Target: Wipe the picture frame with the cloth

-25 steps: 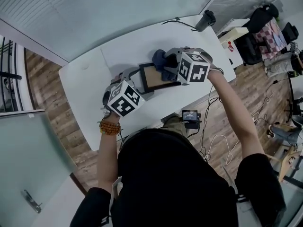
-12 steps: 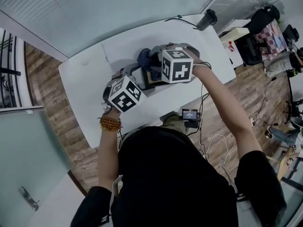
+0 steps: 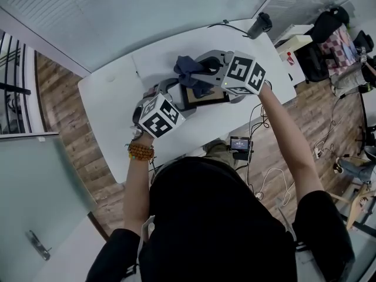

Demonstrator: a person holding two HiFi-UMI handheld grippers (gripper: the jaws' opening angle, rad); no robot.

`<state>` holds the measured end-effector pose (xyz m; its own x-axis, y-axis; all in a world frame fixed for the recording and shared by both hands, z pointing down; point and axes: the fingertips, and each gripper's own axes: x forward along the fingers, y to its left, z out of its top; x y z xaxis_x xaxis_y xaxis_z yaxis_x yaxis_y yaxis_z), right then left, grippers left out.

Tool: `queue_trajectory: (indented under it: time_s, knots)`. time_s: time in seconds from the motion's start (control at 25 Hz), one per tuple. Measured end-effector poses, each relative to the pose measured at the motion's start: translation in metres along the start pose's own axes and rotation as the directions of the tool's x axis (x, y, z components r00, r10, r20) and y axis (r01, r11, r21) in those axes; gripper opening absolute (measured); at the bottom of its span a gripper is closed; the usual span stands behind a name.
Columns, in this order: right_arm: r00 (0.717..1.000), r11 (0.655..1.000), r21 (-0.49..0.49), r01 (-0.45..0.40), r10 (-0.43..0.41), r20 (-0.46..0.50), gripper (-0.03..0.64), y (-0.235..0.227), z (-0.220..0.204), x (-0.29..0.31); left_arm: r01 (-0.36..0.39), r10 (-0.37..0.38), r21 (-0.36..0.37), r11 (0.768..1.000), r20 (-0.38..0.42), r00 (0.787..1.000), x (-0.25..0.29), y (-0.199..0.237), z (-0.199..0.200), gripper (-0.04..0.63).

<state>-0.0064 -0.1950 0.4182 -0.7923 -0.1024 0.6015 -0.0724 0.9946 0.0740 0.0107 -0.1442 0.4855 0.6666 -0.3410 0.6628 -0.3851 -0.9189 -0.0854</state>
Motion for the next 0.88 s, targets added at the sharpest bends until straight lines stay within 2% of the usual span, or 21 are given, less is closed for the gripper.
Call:
queue_trajectory:
  time_s: [0.08,0.16,0.32,0.48,0.68,0.88]
  knots:
    - [0.992,0.997,-0.065,0.032,-0.040,-0.119,0.048,0.000,-0.016,0.016,-0.003,0.003,-0.002,1.000,-0.001,1.000,-0.001,0.001,-0.002,0.423]
    - [0.972,0.991,-0.122,0.048,-0.074,-0.224,0.046,0.005,-0.030,0.030,-0.006,0.006,-0.005,1.000,-0.002,1.000,-0.001,0.001,-0.001,0.423]
    - [0.947,0.987,-0.134,0.083,-0.120,-0.299,0.046,0.018,-0.032,0.036,-0.003,0.003,-0.004,1.000,-0.001,1.000,0.000,0.000,0.000,0.423]
    - [0.930,0.979,-0.187,0.085,-0.145,-0.337,0.044,0.033,-0.037,0.038,-0.001,0.001,-0.004,1.000,-0.003,1.000,0.001,0.000,-0.001,0.423]
    - [0.924,0.984,-0.176,0.023,-0.088,-0.372,0.044,0.052,-0.040,0.034,0.000,0.000,-0.006,1.000,-0.008,1.000,0.002,-0.001,0.000,0.423]
    - [0.937,0.990,-0.106,-0.093,0.051,-0.345,0.044,0.073,-0.040,0.028,0.001,-0.001,-0.009,1.000,-0.012,1.000,0.000,0.000,0.000,0.425]
